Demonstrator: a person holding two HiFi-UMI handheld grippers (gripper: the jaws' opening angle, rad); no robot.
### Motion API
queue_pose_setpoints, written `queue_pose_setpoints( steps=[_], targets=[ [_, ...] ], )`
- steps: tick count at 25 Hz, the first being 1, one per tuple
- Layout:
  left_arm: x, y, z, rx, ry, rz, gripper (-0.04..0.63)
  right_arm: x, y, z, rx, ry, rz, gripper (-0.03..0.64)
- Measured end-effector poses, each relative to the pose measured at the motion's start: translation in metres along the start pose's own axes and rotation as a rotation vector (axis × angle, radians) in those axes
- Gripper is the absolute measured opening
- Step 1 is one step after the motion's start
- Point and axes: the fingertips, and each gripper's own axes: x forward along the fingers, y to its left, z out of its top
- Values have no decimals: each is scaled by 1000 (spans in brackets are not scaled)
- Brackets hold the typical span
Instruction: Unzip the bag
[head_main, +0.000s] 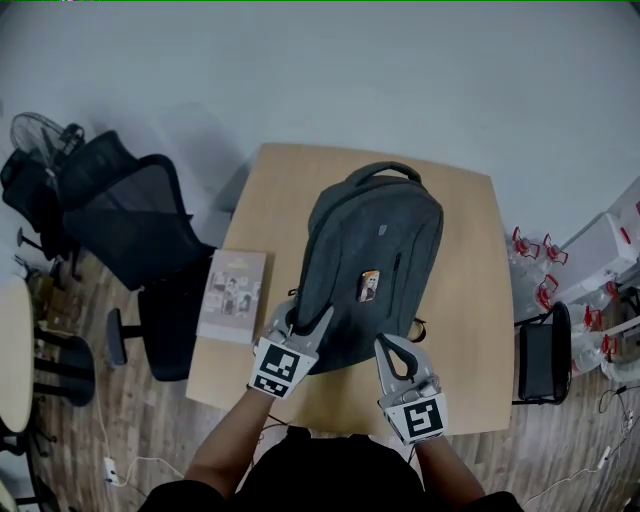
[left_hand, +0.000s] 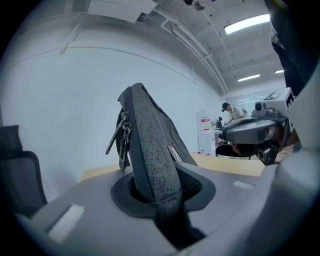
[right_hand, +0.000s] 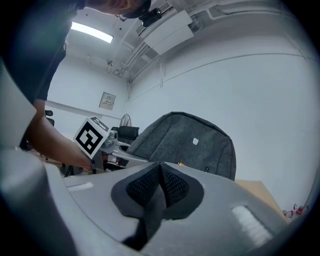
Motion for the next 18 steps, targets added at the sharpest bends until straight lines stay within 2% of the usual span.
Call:
queue_pose_setpoints(
  steps=[4, 8, 11, 18],
  targets=[
    [2, 6, 13, 100, 16, 83, 112, 1, 4, 28, -63, -65, 21, 3],
    [1, 11, 23, 240, 54, 164, 112, 3, 12, 33, -191, 53, 76, 3],
    [3, 8, 30, 322, 68, 185, 112, 11, 15, 49, -258, 51, 91, 3],
    [12, -1, 35, 346, 86, 168, 110, 28, 7, 88, -427, 26, 135, 5]
  ],
)
